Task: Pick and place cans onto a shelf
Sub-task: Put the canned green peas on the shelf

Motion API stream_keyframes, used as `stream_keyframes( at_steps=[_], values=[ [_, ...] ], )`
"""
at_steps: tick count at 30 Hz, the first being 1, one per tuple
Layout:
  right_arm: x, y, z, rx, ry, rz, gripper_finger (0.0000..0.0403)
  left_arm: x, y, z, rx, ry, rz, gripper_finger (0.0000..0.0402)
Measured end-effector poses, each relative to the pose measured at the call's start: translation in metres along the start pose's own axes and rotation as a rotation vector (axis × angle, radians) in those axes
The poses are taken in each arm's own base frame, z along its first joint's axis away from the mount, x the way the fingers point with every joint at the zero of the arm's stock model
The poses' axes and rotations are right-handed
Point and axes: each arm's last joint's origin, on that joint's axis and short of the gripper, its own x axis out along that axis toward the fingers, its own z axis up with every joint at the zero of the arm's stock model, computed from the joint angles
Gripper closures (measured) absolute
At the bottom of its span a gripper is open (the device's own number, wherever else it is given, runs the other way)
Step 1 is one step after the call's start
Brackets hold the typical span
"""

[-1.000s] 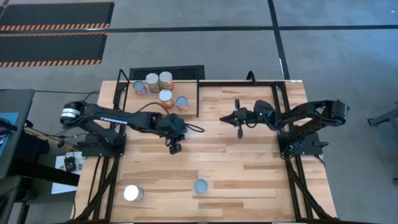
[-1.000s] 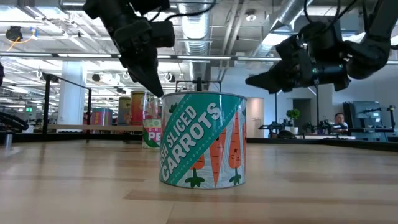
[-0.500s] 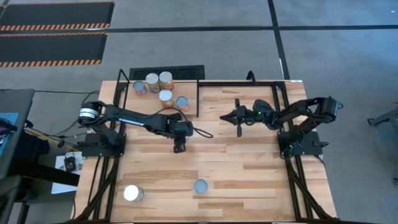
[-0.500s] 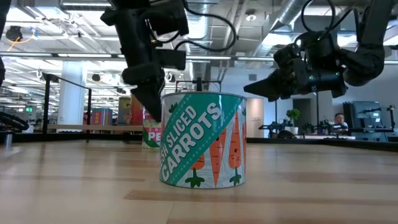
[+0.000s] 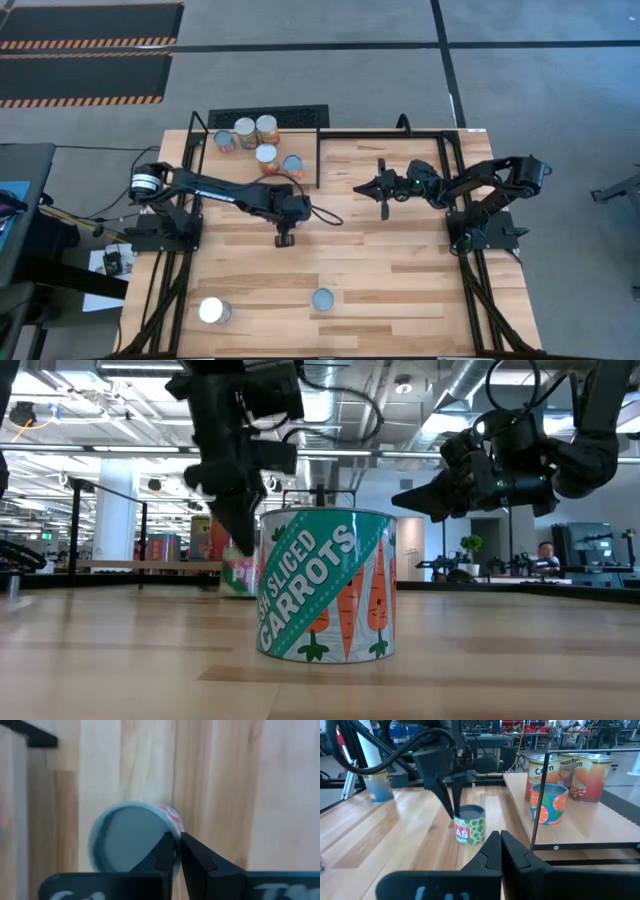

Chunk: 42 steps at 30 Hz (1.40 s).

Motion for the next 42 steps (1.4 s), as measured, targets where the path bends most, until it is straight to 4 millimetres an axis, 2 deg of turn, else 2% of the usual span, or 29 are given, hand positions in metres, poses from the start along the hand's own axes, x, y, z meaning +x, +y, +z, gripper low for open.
stream_keyframes(
  at_steps=[3, 8, 13, 16, 18, 21, 27, 31, 35, 42],
  values=[
    [0.000, 0.000, 0.000, 0.002, 0.004, 0.000, 0.0395, -0.026, 0.004, 0.013, -0.021, -0.074, -0.005, 0.0393],
    [0.000, 0.000, -0.001, 0.005, 0.010, 0.000, 0.0395, -0.082, 0.027, 0.029, -0.122, -0.133, 0.050, 0.0398],
    [0.000, 0.000, -0.002, 0.009, 0.020, 0.000, 0.0394, -0.135, 0.062, 0.039, -0.220, -0.167, 0.175, 0.0400],
    [0.000, 0.000, -0.002, 0.010, 0.020, 0.000, 0.0394, -0.154, 0.089, 0.043, -0.275, -0.218, 0.207, 0.0400],
    [0.000, 0.000, -0.002, 0.010, 0.020, 0.000, 0.0394, -0.160, 0.110, 0.040, -0.312, -0.228, 0.225, 0.0401],
    [0.000, 0.000, -0.002, 0.011, 0.020, 0.000, 0.0394, -0.158, 0.140, 0.034, -0.369, -0.229, 0.221, 0.0401],
    [0.000, 0.000, -0.002, 0.011, 0.023, 0.000, 0.0393, -0.127, 0.183, 0.034, -0.409, -0.185, 0.239, 0.0401],
    [0.000, 0.000, -0.003, 0.012, 0.027, -0.001, 0.0393, -0.104, 0.204, 0.039, -0.418, -0.168, 0.223, 0.0401],
    [0.000, 0.000, -0.003, 0.011, 0.028, -0.001, 0.0394, -0.094, 0.223, 0.047, -0.446, -0.151, 0.230, 0.0401],
    [0.000, 0.000, -0.003, 0.009, 0.031, 0.000, 0.0393, -0.071, 0.240, 0.058, -0.464, -0.090, 0.214, 0.0401]
  ],
)
